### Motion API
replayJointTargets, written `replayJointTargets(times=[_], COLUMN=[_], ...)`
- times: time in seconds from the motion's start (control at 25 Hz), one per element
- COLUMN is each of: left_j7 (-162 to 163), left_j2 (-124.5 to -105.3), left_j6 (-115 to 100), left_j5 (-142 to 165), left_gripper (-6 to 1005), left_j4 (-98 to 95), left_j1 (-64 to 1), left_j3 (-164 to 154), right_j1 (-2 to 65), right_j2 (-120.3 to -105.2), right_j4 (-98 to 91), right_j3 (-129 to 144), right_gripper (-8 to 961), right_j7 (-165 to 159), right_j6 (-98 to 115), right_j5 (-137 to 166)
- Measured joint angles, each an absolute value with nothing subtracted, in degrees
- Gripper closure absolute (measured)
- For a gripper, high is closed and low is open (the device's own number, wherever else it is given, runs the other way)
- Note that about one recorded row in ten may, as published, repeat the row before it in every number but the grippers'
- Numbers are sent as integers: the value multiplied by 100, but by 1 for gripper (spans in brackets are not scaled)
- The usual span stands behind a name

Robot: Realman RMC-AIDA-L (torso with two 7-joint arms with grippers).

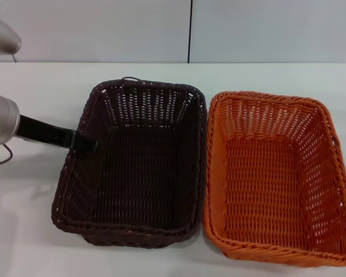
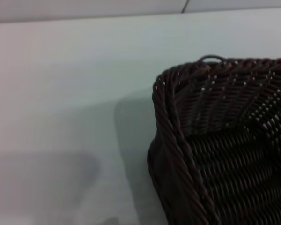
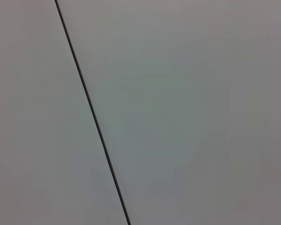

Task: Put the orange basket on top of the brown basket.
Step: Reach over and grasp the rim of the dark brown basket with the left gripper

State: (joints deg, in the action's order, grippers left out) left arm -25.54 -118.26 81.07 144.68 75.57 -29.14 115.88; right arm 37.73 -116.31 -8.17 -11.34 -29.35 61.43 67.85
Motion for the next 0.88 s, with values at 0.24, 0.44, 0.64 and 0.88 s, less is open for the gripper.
replayJointTargets(times=[0.24, 0.44, 0.64, 0.88], left_j7=[-2586, -2607, -2610, -2622], left_j2=[-11801, -11796, -11791, -11774], left_j6=[8006, 7899, 7858, 7849], left_j5=[14428, 14422, 14388, 14385], left_gripper=[142, 221, 413, 540], left_j4=[7070, 7053, 7136, 7115], left_j1=[-3048, -3074, -3049, -3074], left_j3=[11507, 11547, 11595, 11619], right_j1=[3764, 3732, 3728, 3729], right_j2=[-11626, -11626, -11627, -11627], right_j4=[-817, -820, -825, -827], right_j3=[-1134, -1134, -1136, -1203], right_gripper=[379, 379, 379, 379], right_j7=[-2935, -2935, -2935, -2935], right_j6=[6116, 6116, 6116, 6116], right_j5=[6785, 6785, 6785, 6785])
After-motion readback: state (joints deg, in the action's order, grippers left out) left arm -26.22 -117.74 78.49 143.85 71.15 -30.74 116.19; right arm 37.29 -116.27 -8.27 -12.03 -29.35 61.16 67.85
